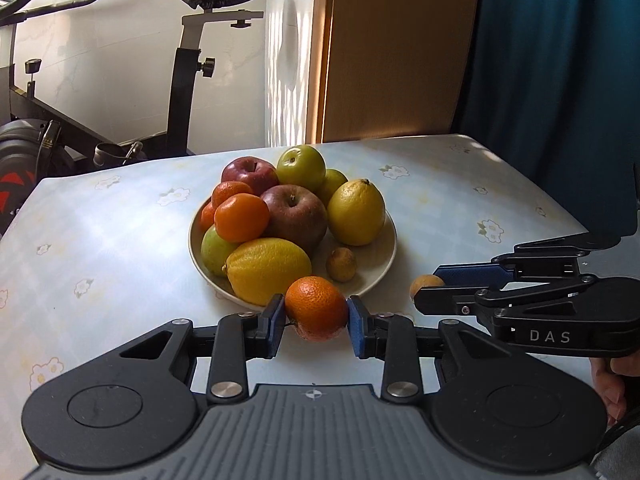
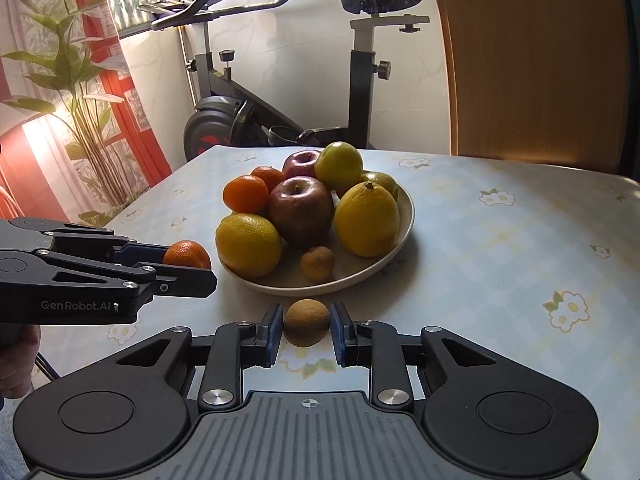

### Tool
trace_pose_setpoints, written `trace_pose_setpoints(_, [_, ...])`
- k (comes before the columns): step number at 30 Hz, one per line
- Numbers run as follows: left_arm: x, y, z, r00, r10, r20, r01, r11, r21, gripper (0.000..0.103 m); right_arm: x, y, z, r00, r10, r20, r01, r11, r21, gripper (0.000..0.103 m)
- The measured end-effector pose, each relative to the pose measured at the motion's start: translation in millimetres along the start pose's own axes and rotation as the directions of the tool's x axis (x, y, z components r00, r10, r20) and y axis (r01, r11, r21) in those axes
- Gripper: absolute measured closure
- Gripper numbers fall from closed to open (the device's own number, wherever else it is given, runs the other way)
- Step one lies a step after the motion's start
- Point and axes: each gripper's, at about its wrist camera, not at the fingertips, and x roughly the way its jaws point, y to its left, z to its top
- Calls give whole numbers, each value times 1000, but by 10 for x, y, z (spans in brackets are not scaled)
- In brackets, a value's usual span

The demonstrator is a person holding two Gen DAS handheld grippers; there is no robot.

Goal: Organize fruits
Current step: 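Carry the tangerine and kiwi onto the plate with both grippers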

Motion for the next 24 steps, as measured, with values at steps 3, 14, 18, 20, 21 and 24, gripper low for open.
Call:
trace_pose_setpoints(3, [107,-33,103,1000,-6,-1,6,1000,18,68,105,-65,111,1000,-9,8,9,1000,-22,80])
trace_pose_setpoints(14, [392,-112,220,999,-22,-35,24,998,58,68,414,-270,278,1000,2,13,-1,1000,-16,80])
trace_pose_setpoints(18, [426,-106,233,999,-28,-38,31,998,61,68,476,-299,285,1000,12,11,-12,1000,-8,80])
trace_pose_setpoints(20, [447,-110,243,999,-29,-42,32,997,63,68,497,-314,276,1000,14,7,-14,1000,-3,80])
trace_pose_setpoints(21, [456,-115,254,999,-29,-44,32,997,63,68,504,-325,274,1000,18,8,-18,1000,1,79])
trace_pose_setpoints(24, [487,-118,264,998,-30,-48,33,997,64,68,516,-348,270,1000,27,9,-28,1000,13,79])
